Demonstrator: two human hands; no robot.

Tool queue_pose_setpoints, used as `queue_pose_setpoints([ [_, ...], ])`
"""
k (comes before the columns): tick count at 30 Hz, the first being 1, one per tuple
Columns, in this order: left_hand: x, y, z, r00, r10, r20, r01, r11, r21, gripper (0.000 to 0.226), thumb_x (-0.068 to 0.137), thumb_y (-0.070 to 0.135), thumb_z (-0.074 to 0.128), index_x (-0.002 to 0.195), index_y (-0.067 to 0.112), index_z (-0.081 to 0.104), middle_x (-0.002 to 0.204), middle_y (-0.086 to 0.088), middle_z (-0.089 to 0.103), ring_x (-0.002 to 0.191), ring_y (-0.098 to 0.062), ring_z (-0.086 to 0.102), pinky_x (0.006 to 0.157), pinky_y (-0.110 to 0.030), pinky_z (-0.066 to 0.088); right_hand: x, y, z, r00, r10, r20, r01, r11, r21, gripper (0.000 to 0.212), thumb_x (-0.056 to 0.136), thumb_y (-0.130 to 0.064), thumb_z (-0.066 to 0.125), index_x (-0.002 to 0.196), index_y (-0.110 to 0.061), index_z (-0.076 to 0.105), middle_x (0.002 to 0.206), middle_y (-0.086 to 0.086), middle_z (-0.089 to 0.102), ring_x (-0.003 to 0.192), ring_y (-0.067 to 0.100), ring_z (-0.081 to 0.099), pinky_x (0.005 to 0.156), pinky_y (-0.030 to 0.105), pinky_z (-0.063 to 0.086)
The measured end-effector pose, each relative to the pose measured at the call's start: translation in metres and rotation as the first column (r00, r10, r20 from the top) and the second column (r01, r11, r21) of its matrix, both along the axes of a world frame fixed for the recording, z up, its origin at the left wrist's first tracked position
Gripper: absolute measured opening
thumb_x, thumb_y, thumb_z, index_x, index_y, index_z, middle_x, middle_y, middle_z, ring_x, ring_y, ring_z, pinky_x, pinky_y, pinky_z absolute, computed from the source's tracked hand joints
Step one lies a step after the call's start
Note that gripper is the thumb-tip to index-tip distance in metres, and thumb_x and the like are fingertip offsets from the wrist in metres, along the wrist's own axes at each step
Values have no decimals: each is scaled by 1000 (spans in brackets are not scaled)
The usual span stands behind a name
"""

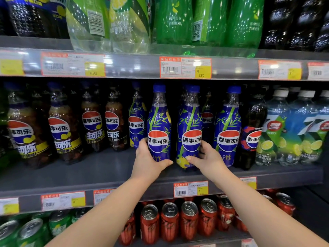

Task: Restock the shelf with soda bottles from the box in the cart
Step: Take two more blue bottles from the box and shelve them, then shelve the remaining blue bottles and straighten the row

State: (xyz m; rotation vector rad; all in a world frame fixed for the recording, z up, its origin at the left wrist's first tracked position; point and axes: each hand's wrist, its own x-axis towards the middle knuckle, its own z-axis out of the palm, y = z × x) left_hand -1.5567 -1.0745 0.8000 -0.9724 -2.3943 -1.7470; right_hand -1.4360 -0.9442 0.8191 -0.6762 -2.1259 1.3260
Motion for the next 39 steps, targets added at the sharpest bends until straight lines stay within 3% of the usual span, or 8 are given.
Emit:
queue_pose_setpoints([
  [13, 14, -16, 8, 991, 124, -49, -123, 992, 9, 103, 58, 29, 85, 141, 23, 24, 144, -3, 32, 132, -20, 36, 107, -41, 36, 23, -13, -5, 992, -122, -2, 121, 979, 163, 79, 78, -18, 72, 144, -16, 29, 147, 3, 40, 132, 21, 42, 105, 33, 37],
  [17, 32, -39, 2, 963, 95, -250, -72, 992, 101, 71, 66, 24, 81, 126, 17, 45, 112, 3, 45, 102, -14, 52, 90, -29, 41, 42, -31, -4, 976, -215, -43, 219, 951, 218, 71, 79, -17, 71, 140, -17, 35, 141, 2, 45, 128, 17, 44, 102, 28, 37],
  [19, 41, -48, -3, 966, -21, -257, 51, 993, 111, 45, 70, 23, 77, 108, 24, 53, 93, 4, 49, 75, -9, 53, 75, -24, 42, 56, -41, -11, 962, -268, -48, 271, 932, 242, 67, 79, -17, 71, 138, -18, 39, 138, 1, 47, 129, 16, 45, 100, 25, 36],
  [22, 57, -50, -22, 937, -285, -203, 296, 955, 28, 21, 73, 29, 70, 85, 34, 52, 80, 3, 55, 70, -12, 52, 66, -21, 44, 86, -57, -29, 931, -363, 29, 339, 893, 297, 60, 81, -19, 68, 136, -20, 42, 137, -1, 47, 124, 13, 46, 87, 9, 32],
  [25, 77, -42, -56, 866, -465, -186, 433, 882, -188, 23, 76, 26, 71, 89, 30, 53, 89, 4, 55, 71, -11, 53, 74, -30, 45, 136, -77, -54, 868, -469, 165, 392, 849, 354, 57, 82, -23, 66, 134, -21, 45, 130, -6, 48, 118, 9, 47, 76, 2, 29],
  [29, 125, -34, -106, 731, -679, -68, 591, 680, -435, 21, 76, 37, 68, 88, 24, 57, 90, 4, 57, 81, -17, 57, 72, -28, 42, 234, -114, -98, 683, -564, 464, 414, 822, 391, 54, 81, -28, 65, 132, -23, 48, 132, -4, 50, 127, 14, 46, 101, 21, 34],
  [32, 176, -32, -141, 628, -778, 18, 664, 523, -534, 28, 72, 43, 68, 82, 19, 61, 79, 2, 59, 84, -20, 61, 66, -27, 40, 318, -151, -123, 483, -584, 652, 472, 801, 368, 52, 83, -33, 62, 132, -24, 48, 134, -1, 50, 126, 17, 47, 101, 24, 36],
  [39, 313, -5, -168, 367, -925, 94, 704, 211, -678, 28, 69, 55, 58, 65, 36, 39, 88, 7, 58, 86, -12, 57, 81, -27, 47, 490, -226, -154, 257, -673, 694, 756, 587, 290, 56, 79, -40, 64, 130, -37, 42, 140, -10, 47, 130, 9, 44, 107, 23, 34],
])
